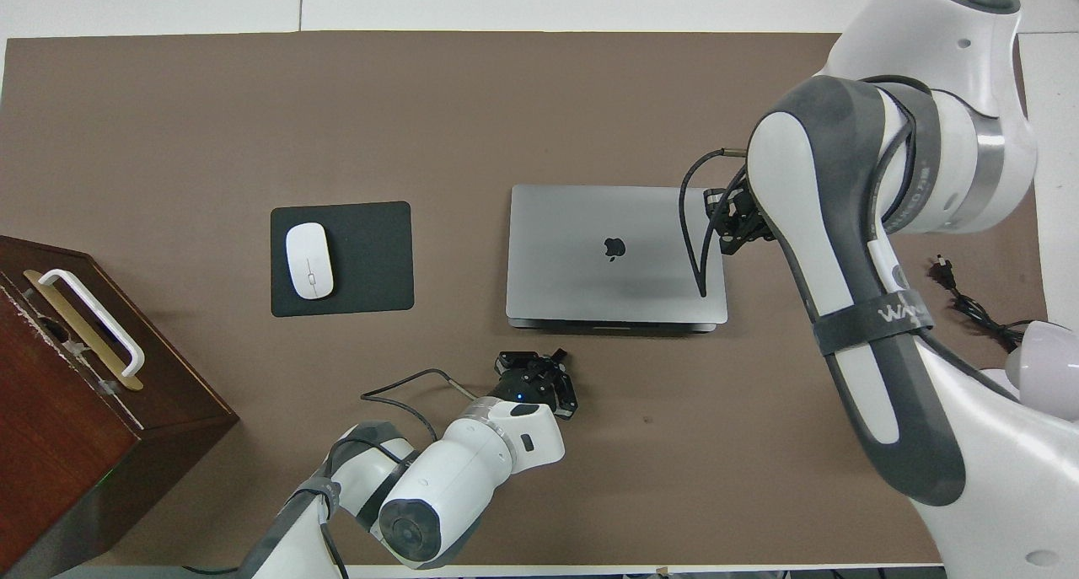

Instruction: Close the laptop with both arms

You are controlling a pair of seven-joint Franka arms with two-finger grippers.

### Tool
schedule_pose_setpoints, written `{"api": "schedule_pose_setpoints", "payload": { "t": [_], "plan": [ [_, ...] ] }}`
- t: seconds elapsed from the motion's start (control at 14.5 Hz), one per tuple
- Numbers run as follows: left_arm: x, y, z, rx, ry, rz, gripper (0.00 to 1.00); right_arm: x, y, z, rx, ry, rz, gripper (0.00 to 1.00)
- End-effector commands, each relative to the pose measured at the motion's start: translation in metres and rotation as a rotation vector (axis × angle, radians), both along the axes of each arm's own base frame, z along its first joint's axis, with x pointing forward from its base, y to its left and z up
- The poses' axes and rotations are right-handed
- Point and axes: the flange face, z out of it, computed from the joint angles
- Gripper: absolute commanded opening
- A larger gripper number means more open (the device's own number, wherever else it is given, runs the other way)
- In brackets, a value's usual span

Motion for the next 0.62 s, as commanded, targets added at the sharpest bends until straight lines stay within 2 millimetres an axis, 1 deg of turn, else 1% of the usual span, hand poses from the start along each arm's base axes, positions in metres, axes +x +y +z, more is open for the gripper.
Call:
{"api": "schedule_pose_setpoints", "payload": {
  "t": [0.0,0.21,0.35,0.48,0.55],
  "plan": [
    [-0.014,-0.003,0.019,0.005,0.022,-0.010,0.00,-0.002,-0.012,0.010,0.007,-0.007,0.031,0.00],
    [-0.014,-0.005,0.031,0.006,0.040,0.000,0.00,0.000,-0.029,0.018,-0.010,-0.022,0.029,0.00],
    [-0.016,-0.006,0.037,0.012,0.046,-0.005,0.00,0.010,-0.046,0.042,-0.031,-0.092,0.023,0.00],
    [-0.014,-0.008,0.048,0.025,0.059,-0.006,0.00,0.011,-0.062,0.052,-0.053,-0.112,0.025,0.00],
    [-0.010,-0.007,0.055,0.036,0.068,-0.002,0.00,0.013,-0.071,0.055,-0.062,-0.126,0.034,0.00]
  ]
}}
